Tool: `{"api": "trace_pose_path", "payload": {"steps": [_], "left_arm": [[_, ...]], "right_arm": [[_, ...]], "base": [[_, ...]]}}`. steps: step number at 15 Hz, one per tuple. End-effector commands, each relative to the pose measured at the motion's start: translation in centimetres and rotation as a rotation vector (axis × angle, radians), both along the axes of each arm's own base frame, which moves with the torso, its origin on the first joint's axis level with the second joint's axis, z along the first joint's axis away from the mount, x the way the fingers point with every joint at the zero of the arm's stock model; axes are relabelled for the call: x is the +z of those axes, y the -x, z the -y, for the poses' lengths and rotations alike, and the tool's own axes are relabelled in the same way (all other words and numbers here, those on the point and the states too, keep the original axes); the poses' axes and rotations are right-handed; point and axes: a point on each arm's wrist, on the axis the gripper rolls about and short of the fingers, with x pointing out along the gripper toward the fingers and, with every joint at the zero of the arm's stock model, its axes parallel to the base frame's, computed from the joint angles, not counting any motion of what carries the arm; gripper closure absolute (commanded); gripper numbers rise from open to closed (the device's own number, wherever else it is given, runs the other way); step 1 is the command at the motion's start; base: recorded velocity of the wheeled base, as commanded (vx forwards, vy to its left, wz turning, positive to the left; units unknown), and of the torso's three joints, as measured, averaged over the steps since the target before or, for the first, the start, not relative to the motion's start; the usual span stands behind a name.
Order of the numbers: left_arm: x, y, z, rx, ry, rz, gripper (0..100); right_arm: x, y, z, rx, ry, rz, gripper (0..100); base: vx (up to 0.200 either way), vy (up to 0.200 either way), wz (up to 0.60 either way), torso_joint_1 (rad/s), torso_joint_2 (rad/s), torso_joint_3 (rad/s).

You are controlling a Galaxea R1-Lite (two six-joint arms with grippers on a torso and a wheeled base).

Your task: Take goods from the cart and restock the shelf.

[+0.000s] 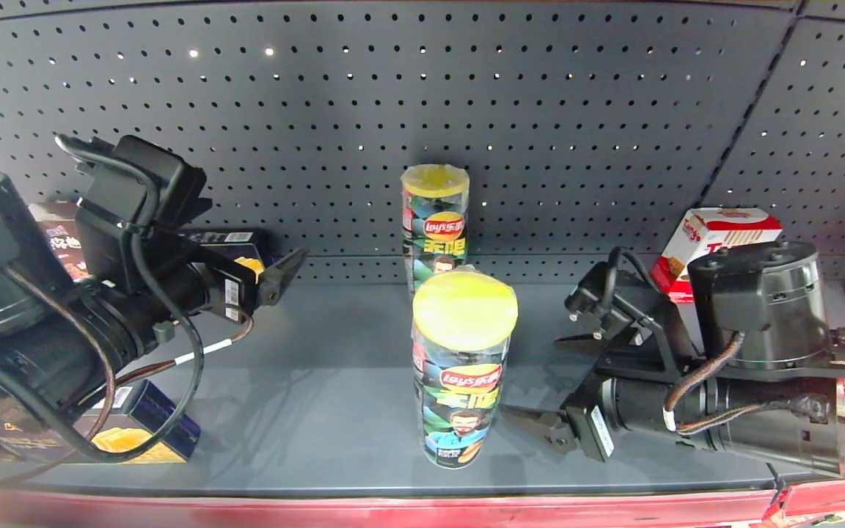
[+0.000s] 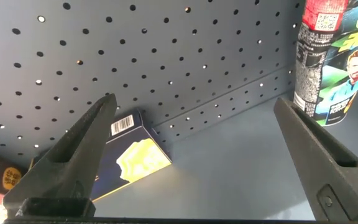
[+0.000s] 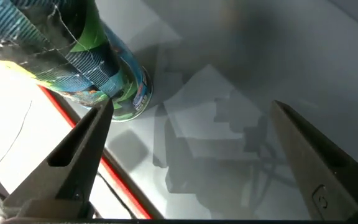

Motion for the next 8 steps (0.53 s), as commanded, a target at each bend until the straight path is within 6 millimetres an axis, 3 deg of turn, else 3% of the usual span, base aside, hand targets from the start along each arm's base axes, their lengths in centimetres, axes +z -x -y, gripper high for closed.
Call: {"api": "trace_pose_path", "payload": {"steps": [1, 8], "left_arm": [[0.01, 0.05, -0.05, 0.002, 0.001, 0.001, 0], [-0.03, 0.06, -0.06, 0.002, 0.000, -0.001, 0]], "right_arm": [[-0.13, -0.24, -0.80, 0.015, 0.003, -0.003, 0], [-0.03, 0.05, -1.35, 0.034, 0.001, 0.001, 0]], "base": [[0.000, 0.000, 0.00, 0.000, 0.00, 0.000], [0.000, 0.000, 0.00, 0.000, 0.00, 0.000]]}}
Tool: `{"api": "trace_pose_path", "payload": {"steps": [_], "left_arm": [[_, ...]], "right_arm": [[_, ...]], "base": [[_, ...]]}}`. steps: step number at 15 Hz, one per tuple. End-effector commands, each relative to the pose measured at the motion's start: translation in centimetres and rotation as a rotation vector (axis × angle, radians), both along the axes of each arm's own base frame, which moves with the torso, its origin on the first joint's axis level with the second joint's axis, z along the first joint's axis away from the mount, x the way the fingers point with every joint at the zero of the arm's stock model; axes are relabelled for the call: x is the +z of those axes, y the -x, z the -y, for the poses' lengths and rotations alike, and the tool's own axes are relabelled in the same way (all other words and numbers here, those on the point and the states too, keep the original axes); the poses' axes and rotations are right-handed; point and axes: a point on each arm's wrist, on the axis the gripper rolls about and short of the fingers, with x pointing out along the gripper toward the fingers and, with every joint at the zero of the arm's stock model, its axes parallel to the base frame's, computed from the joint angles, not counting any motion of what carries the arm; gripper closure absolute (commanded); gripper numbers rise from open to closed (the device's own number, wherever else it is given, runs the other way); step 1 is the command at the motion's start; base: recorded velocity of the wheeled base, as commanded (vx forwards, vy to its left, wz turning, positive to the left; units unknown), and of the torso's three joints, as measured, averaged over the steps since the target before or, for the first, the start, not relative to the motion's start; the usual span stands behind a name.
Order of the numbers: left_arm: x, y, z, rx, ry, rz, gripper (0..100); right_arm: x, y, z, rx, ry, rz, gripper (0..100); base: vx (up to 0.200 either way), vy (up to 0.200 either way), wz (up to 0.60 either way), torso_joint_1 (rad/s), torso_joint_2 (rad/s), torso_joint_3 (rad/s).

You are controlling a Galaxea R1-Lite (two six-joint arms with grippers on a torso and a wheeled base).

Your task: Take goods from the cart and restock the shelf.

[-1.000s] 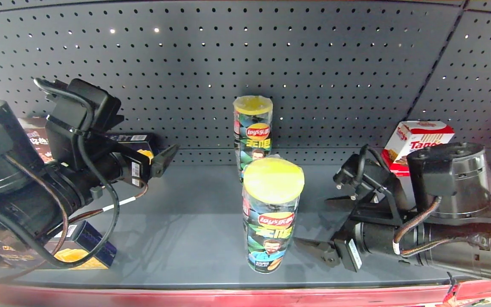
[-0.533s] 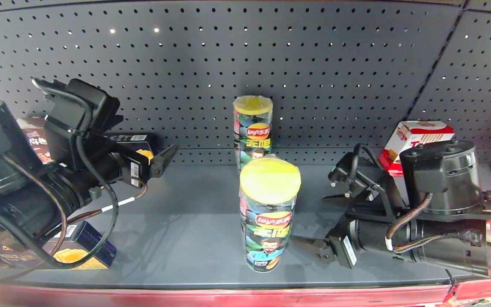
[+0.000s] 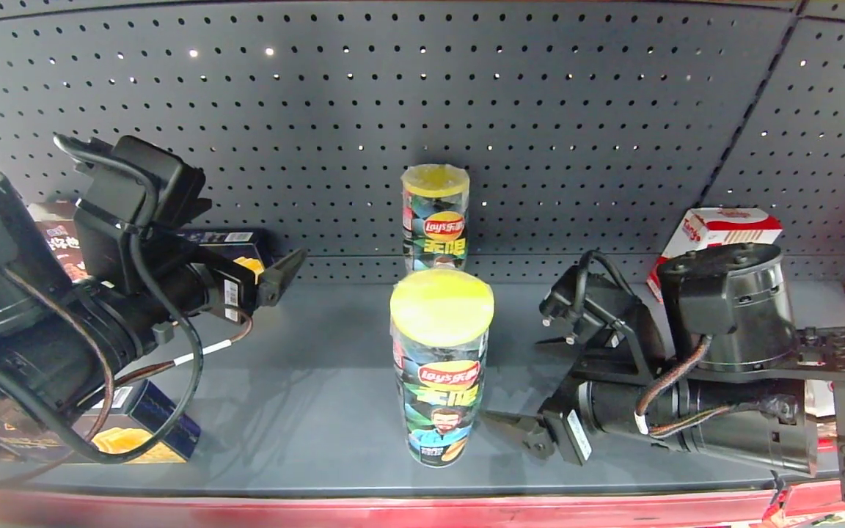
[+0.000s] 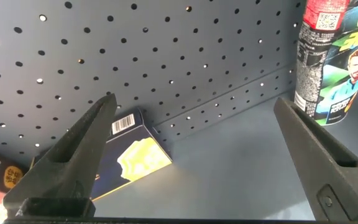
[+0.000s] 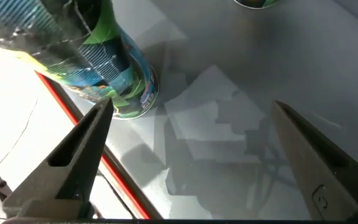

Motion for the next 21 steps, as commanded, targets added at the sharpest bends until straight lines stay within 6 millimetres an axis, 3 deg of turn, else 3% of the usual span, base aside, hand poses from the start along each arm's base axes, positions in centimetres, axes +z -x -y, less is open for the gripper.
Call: {"api": "trace_pose_path", "payload": {"steps": [1, 4, 5, 7, 8, 9, 11, 13, 14, 16, 17, 19, 21], "left_arm": [[0.0, 0.0, 0.0, 0.000, -0.001, -0.001, 0], [0.4, 1.3, -0.5, -0.001, 0.005, 0.008, 0], [1.2, 3.3, -1.3, -0.022, 0.018, 0.035, 0], [2.9, 6.2, -2.3, -0.062, 0.042, 0.101, 0], [3.6, 7.5, -2.8, -0.063, 0.054, 0.131, 0], [4.3, 10.1, -3.9, -0.054, 0.074, 0.186, 0], [4.1, 13.1, -5.2, -0.015, 0.097, 0.228, 0], [1.5, 18.5, -7.4, 0.015, 0.107, 0.236, 0], [1.2, 19.0, -7.6, 0.015, 0.108, 0.233, 0], [-3.5, 25.0, -9.9, 0.026, 0.081, 0.166, 0], [-5.5, 26.7, -10.5, 0.037, 0.059, 0.119, 0], [-8.6, 28.4, -10.9, 0.082, 0.038, 0.063, 0], [-9.8, 27.7, -10.6, 0.080, 0.037, 0.023, 0]], "right_arm": [[0.2, 0.2, 0.3, -0.005, -0.006, 0.006, 0], [2.0, 0.5, 3.2, -0.078, -0.066, 0.065, 0], [3.8, 1.2, 6.5, -0.162, -0.121, 0.134, 0], [6.1, 3.0, 10.2, -0.262, -0.192, 0.228, 0], [7.0, 4.2, 12.0, -0.313, -0.220, 0.277, 0], [7.5, 6.9, 14.8, -0.400, -0.255, 0.354, 0], [7.2, 10.0, 16.8, -0.465, -0.282, 0.424, 0], [4.4, 14.8, 18.8, -0.527, -0.300, 0.479, 0], [4.2, 15.2, 18.9, -0.532, -0.302, 0.485, 0], [-0.4, 18.3, 19.8, -0.576, -0.295, 0.482, 0], [-2.1, 19.0, 20.0, -0.585, -0.294, 0.469, 0], [-5.0, 19.9, 20.1, -0.591, -0.289, 0.445, 0], [-7.8, 20.5, 20.3, -0.597, -0.304, 0.422, 0]], "base": [[0.000, 0.000, 0.00, 0.000, 0.00, 0.000], [0.000, 0.000, 0.00, 0.000, 0.00, 0.000], [0.000, 0.000, 0.00, 0.000, 0.00, 0.000], [0.000, 0.000, 0.00, 0.000, 0.00, 0.000], [0.000, 0.000, 0.00, 0.000, 0.00, 0.000], [0.000, 0.000, 0.00, 0.000, 0.00, 0.000], [0.000, 0.000, 0.00, 0.000, 0.00, 0.000], [0.000, 0.000, 0.00, 0.000, 0.00, 0.000], [0.000, 0.000, 0.00, 0.000, 0.00, 0.000], [0.000, 0.000, 0.00, 0.000, 0.00, 0.000], [0.000, 0.000, 0.00, 0.000, 0.00, 0.000], [0.000, 0.000, 0.00, 0.000, 0.00, 0.000], [0.000, 0.000, 0.00, 0.000, 0.00, 0.000]]}}
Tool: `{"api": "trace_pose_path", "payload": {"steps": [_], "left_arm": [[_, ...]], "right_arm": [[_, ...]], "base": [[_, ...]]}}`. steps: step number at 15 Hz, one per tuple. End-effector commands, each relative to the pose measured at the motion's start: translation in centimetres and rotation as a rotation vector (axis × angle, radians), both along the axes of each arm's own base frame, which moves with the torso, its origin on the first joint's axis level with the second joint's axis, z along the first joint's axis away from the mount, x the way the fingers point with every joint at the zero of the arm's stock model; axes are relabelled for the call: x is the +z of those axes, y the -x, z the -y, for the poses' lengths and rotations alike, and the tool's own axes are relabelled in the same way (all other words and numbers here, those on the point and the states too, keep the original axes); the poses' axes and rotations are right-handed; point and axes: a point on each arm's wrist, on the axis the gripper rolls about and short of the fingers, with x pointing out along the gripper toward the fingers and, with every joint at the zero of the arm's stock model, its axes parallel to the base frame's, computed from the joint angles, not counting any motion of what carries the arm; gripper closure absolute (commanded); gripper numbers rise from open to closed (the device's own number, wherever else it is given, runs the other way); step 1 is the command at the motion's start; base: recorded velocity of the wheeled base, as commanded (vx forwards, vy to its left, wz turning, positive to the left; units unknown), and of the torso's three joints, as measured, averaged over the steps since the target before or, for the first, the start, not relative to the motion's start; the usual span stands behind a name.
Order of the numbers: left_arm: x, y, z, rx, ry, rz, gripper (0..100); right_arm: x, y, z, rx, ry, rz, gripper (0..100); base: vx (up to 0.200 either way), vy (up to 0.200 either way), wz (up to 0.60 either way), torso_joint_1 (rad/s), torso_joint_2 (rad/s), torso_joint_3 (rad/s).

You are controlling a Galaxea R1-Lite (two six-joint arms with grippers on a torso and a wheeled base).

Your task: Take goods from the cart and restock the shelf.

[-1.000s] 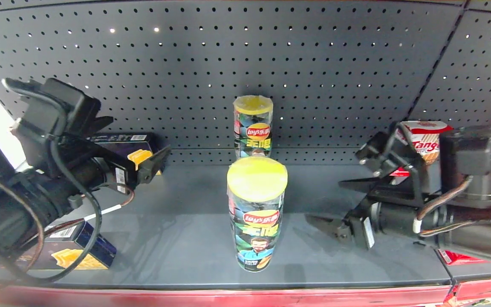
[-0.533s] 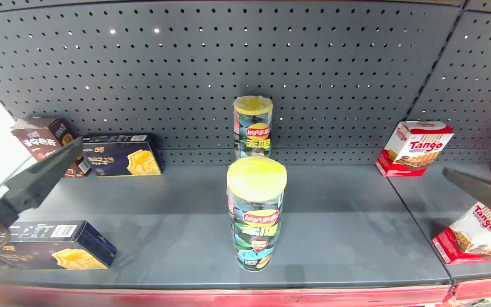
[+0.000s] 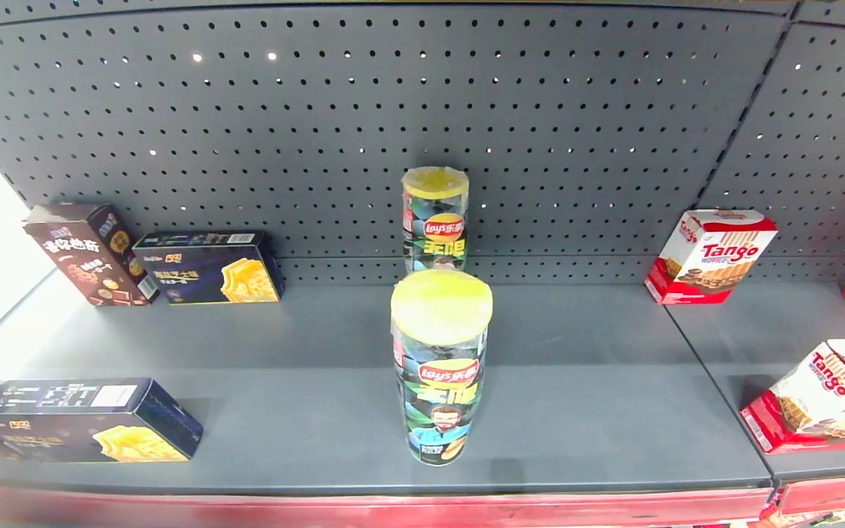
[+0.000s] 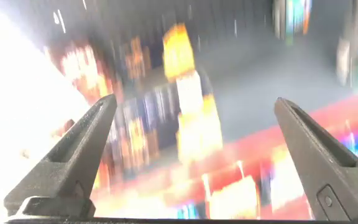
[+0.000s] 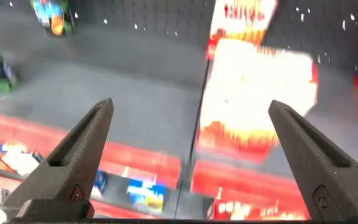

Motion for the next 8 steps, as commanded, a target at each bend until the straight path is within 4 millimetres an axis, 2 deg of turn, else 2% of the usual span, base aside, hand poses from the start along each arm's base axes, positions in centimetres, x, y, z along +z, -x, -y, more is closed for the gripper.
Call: {"api": "trace_pose_path", "payload": {"steps": [1, 4, 6, 8], "left_arm": [[-3.8, 1.1, -0.3, 0.026, 0.019, 0.039, 0], [-6.8, -0.4, 0.2, 0.040, 0.002, -0.007, 0], [-7.1, -0.6, 0.2, 0.052, 0.008, -0.007, 0], [-7.1, -0.7, 0.2, 0.089, 0.009, -0.022, 0]], "right_arm": [[-4.9, 1.9, 0.4, -0.013, -0.025, 0.035, 0], [-6.2, 2.1, 0.4, -0.016, -0.046, -0.074, 0], [-6.8, 2.1, 0.4, -0.055, -0.066, -0.142, 0], [-6.7, 1.9, 0.2, -0.210, -0.074, -0.158, 0]], "base": [[0.000, 0.000, 0.00, 0.000, 0.00, 0.000], [0.000, 0.000, 0.00, 0.000, 0.00, 0.000], [0.000, 0.000, 0.00, 0.000, 0.00, 0.000], [0.000, 0.000, 0.00, 0.000, 0.00, 0.000]]}}
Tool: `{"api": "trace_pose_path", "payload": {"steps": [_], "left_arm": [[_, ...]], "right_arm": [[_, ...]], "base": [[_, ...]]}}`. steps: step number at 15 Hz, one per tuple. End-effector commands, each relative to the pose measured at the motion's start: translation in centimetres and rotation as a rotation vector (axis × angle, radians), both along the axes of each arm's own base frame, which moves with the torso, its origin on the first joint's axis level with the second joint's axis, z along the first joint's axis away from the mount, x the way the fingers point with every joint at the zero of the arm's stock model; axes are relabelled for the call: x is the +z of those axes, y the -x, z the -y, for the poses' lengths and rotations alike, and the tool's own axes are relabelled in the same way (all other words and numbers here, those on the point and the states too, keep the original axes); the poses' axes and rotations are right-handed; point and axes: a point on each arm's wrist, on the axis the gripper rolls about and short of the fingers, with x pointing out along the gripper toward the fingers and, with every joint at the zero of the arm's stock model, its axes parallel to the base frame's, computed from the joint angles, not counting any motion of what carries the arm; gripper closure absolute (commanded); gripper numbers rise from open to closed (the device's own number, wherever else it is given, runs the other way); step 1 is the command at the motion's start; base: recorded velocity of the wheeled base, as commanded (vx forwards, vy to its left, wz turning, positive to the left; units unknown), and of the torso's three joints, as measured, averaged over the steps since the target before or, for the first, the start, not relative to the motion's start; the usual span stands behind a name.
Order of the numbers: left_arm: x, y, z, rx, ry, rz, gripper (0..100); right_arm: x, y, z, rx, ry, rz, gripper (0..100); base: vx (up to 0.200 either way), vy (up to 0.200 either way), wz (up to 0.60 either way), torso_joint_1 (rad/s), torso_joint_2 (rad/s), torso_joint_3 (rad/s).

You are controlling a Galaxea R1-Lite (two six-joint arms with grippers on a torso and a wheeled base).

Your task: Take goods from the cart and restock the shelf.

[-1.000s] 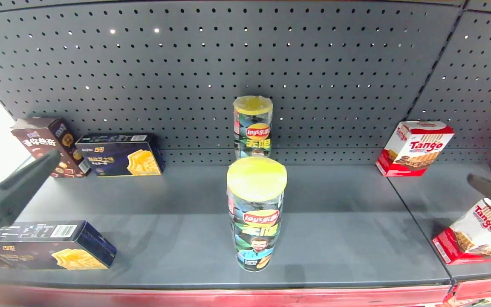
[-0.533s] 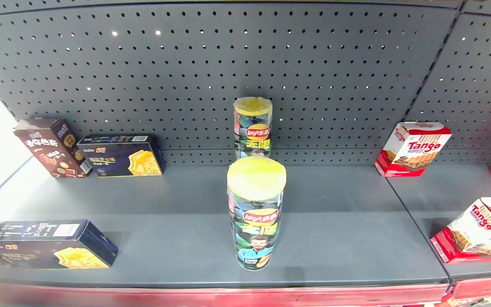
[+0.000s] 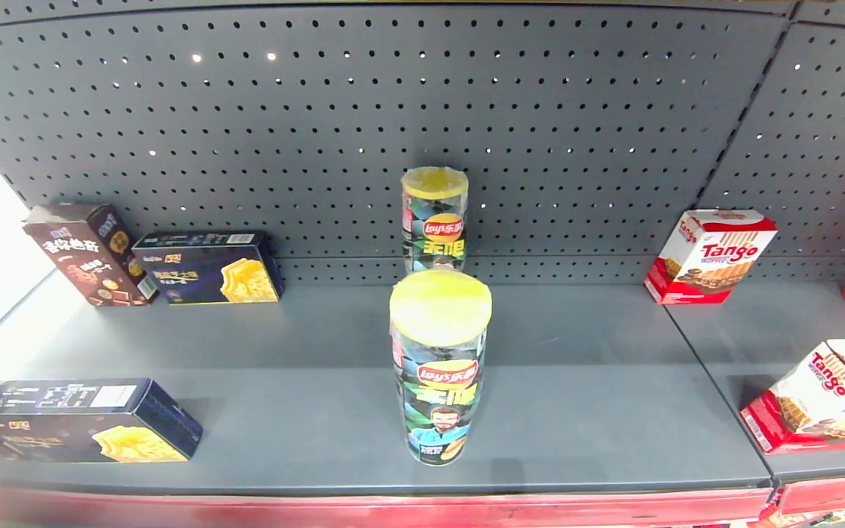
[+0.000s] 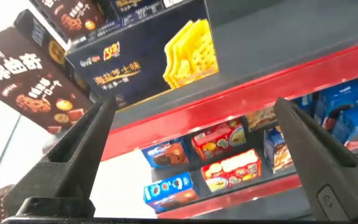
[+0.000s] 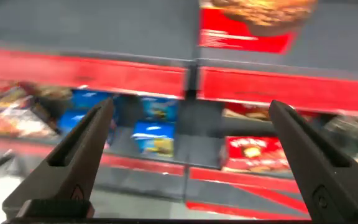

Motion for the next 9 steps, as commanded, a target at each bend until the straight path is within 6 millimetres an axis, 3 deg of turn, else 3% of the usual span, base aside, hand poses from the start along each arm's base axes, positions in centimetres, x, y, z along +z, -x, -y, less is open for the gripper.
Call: {"api": "trace_pose_path", "payload": {"steps": [1, 2, 7, 9], "left_arm": [[-0.08, -0.35, 0.12, 0.037, -0.012, -0.043, 0], [-0.05, -0.42, 0.13, 0.048, -0.015, -0.052, 0], [0.07, -0.41, 0.42, 0.494, -0.019, -0.087, 0], [0.03, -0.46, 0.80, 0.348, -0.015, -0.080, 0]], "right_arm": [[0.00, -0.08, -0.18, -0.117, -0.002, -0.009, 0], [0.01, -0.05, -0.18, -0.117, -0.002, -0.003, 0], [-0.20, 0.78, -0.18, -0.090, -0.020, 0.109, 0], [-0.20, 0.78, -0.18, -0.091, -0.021, 0.109, 0]], "base": [[0.000, 0.000, 0.00, 0.000, 0.00, 0.000], [0.000, 0.000, 0.00, 0.000, 0.00, 0.000], [0.000, 0.000, 0.00, 0.000, 0.00, 0.000], [0.000, 0.000, 0.00, 0.000, 0.00, 0.000]]}}
